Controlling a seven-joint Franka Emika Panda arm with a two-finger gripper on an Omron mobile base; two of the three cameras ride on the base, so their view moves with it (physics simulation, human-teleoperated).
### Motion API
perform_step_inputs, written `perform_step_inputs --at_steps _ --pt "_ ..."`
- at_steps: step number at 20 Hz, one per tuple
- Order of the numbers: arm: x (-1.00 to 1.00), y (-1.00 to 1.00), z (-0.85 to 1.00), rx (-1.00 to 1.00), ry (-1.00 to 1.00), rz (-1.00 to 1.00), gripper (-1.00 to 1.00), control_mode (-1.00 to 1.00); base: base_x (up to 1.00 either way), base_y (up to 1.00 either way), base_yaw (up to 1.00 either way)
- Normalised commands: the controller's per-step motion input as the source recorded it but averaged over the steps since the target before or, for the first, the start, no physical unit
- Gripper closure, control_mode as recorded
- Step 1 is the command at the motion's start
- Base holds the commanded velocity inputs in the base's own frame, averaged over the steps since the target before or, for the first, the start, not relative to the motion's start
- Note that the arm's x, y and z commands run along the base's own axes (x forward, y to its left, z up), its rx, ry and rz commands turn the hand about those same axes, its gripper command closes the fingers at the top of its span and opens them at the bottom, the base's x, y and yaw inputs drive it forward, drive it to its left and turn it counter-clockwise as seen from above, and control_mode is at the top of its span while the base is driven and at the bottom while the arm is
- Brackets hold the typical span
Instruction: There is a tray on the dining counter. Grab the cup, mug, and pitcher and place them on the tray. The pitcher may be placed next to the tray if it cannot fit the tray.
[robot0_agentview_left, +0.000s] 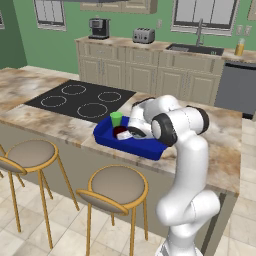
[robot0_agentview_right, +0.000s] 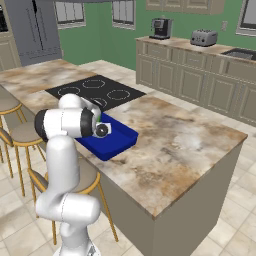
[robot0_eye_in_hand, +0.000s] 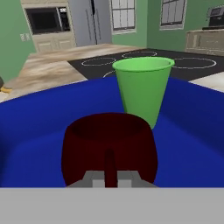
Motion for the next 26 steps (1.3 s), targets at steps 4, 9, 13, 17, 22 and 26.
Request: perform_step_inputs --at_steps 4,9,13,17,22,26 --pt "0.05 0.01 0.0 0.0 0.0 0.0 1.0 -1.0 0.0 0.0 0.0" --pt "0.0 0.0 0.0 0.0 0.0 0.0 1.0 -1.0 0.0 0.0 0.0" --pt "0.0 0.0 0.0 0.0 0.0 0.0 1.0 -1.0 0.0 0.0 0.0" --pt "0.0 0.0 0.0 0.0 0.0 0.0 -1.0 -1.0 0.0 0.0 0.0" --pt "0.0 0.0 0.0 0.0 0.0 0.0 -1.0 -1.0 0.0 0.0 0.0" --pt "0.0 0.0 0.0 0.0 0.0 0.0 -1.0 -1.0 0.0 0.0 0.0"
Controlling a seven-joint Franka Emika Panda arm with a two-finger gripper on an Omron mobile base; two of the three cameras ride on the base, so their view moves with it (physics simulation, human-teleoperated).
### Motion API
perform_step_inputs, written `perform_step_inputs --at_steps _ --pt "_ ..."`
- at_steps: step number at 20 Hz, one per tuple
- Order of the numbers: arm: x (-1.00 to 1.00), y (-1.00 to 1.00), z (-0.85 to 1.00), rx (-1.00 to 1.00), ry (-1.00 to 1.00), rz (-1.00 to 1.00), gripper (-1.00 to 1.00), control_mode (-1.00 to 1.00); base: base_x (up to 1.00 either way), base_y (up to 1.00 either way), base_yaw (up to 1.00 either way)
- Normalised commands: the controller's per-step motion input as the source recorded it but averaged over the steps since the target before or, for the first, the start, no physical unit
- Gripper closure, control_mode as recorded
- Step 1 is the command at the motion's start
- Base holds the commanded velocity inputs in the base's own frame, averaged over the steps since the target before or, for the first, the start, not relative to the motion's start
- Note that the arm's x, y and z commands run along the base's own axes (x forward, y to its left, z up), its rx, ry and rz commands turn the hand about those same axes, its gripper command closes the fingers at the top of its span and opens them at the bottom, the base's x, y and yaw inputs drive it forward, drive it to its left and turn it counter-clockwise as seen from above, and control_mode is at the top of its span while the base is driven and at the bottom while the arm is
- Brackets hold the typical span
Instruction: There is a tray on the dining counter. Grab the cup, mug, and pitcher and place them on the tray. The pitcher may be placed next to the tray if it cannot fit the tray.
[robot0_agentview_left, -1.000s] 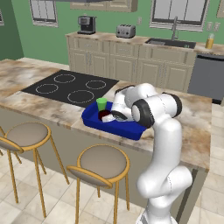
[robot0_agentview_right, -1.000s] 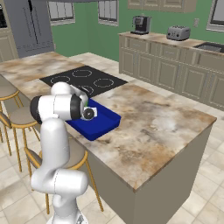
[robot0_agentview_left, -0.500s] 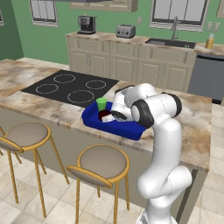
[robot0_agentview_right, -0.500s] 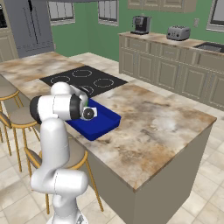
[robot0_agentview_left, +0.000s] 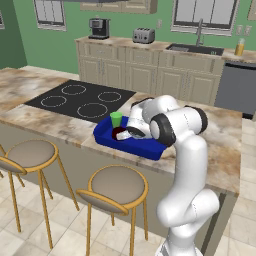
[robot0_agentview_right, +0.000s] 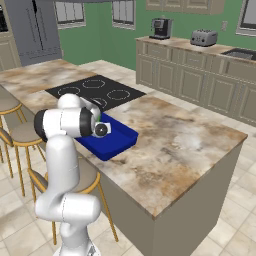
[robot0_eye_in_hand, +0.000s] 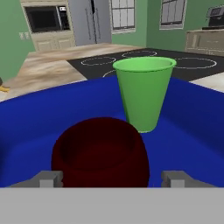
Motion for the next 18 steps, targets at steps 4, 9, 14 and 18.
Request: perform_step_inputs --at_steps 4,9,14,18 --pt "0.0 0.0 0.0 0.0 0.0 0.0 -1.0 -1.0 0.0 0.0 0.0" --pt "0.0 0.0 0.22 0.0 0.01 0.0 -1.0 -1.0 0.0 0.0 0.0" --pt "0.0 0.0 0.61 0.0 0.07 0.0 -1.0 -1.0 0.0 0.0 0.0" --pt "0.0 0.0 0.65 0.0 0.08 -0.03 -1.0 -1.0 0.0 0.0 0.0"
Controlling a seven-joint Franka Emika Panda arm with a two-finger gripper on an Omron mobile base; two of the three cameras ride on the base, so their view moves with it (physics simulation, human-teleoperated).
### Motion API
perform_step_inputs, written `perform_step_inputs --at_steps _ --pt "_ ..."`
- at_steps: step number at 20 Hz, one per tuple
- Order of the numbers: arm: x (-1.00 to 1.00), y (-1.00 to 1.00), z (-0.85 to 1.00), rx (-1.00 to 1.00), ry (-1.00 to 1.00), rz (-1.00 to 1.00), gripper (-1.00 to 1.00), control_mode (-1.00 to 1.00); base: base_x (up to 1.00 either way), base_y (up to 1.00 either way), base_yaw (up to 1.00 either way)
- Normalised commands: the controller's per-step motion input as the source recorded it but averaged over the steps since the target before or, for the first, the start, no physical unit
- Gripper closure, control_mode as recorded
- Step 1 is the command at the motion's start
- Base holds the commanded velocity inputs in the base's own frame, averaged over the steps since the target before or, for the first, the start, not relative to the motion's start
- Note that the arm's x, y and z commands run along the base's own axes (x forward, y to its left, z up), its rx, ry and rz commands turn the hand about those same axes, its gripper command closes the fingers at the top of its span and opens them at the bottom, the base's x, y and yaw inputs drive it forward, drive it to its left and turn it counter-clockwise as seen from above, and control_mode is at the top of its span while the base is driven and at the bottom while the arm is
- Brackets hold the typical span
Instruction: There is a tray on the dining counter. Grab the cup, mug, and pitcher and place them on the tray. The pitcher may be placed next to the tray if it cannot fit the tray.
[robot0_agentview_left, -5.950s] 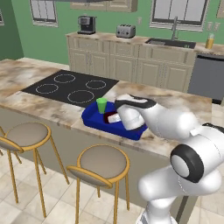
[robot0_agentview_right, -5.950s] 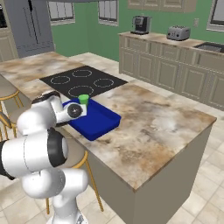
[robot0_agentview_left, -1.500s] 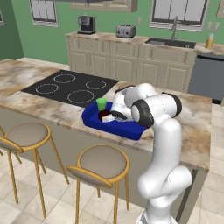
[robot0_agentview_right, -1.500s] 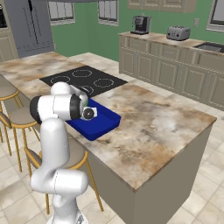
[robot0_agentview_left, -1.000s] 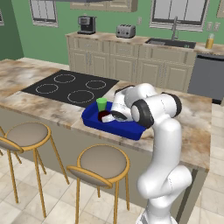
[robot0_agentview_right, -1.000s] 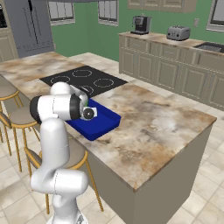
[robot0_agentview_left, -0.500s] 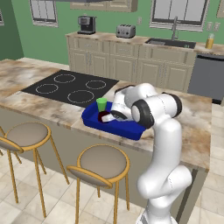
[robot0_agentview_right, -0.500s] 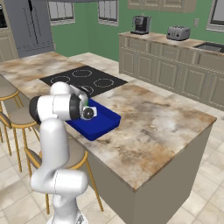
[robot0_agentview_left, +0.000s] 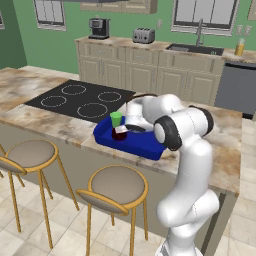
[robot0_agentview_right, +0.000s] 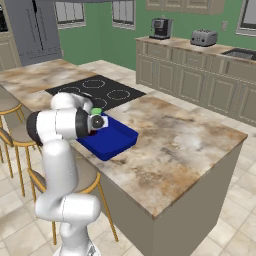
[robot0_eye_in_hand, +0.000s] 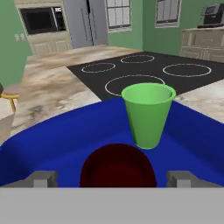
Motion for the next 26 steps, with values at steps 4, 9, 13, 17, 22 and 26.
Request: perform_step_inputs --at_steps 4,9,13,17,22,26 --pt "-0.08 -0.05 0.61 -0.09 0.1 -0.14 -1.0 -1.0 0.0 0.0 0.0" --pt "-0.42 -0.27 0.58 -0.1 0.17 -0.23 -1.0 -1.0 0.0 0.0 0.0" --pt "-0.62 -0.44 0.56 -0.03 0.22 -0.23 -1.0 -1.0 0.0 0.0 0.0" --pt "-0.56 -0.54 0.78 0.0 0.26 -0.21 -1.0 -1.0 0.0 0.0 0.0" --pt "-0.05 -0.23 1.0 0.01 0.31 -0.24 -1.0 -1.0 0.0 0.0 0.0" --pt "0.0 -0.08 1.0 0.0 0.31 -0.26 -1.0 -1.0 0.0 0.0 0.0"
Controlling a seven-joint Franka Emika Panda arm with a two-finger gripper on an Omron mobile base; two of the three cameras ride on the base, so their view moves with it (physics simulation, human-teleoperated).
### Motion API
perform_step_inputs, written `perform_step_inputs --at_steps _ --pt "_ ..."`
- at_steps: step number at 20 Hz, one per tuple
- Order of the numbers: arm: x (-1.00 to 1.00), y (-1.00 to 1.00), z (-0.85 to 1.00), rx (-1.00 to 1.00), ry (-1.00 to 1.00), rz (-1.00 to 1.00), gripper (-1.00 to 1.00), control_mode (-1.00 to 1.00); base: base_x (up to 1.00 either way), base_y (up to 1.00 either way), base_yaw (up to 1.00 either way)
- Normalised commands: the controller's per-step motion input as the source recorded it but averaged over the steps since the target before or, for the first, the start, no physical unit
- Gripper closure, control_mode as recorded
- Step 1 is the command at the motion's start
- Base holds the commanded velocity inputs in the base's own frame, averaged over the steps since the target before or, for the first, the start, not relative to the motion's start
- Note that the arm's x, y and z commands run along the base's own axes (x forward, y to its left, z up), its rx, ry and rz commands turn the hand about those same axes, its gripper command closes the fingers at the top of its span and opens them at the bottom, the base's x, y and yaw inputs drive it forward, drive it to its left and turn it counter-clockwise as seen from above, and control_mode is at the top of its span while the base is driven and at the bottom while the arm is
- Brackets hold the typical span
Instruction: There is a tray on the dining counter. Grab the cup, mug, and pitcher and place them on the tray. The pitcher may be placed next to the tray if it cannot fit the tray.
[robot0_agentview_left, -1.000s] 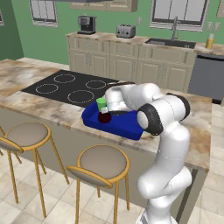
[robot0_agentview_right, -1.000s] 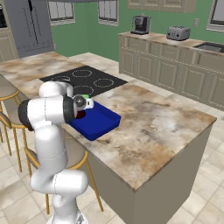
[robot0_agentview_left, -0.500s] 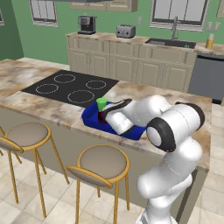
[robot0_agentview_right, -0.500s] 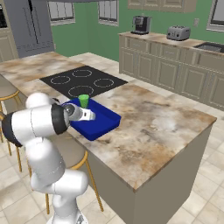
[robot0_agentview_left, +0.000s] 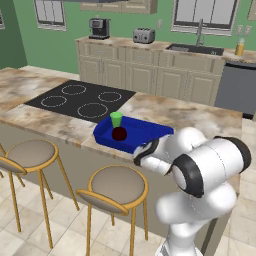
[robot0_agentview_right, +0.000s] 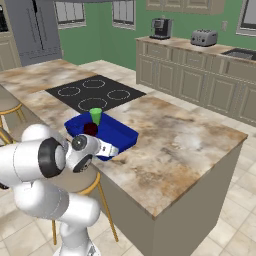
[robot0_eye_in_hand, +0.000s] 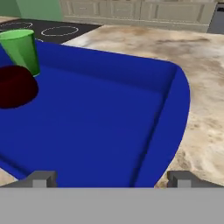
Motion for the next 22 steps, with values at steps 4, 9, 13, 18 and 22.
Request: perform_step_inputs --at_steps 4,9,13,18,22 --pt "0.0 -0.02 1.0 0.0 0.27 -0.24 -1.0 -1.0 0.0 0.0 0.0" --pt "0.02 0.0 0.96 0.0 0.15 -0.18 -1.0 -1.0 0.0 0.0 0.0" --pt "-0.03 0.0 0.7 0.0 0.05 -0.07 -1.0 -1.0 0.0 0.0 0.0" --pt "-0.08 0.0 0.75 0.0 0.1 0.0 -1.0 -1.0 0.0 0.0 0.0" --pt "-0.23 -0.1 0.62 0.0 0.12 0.0 -1.0 -1.0 0.0 0.0 0.0"
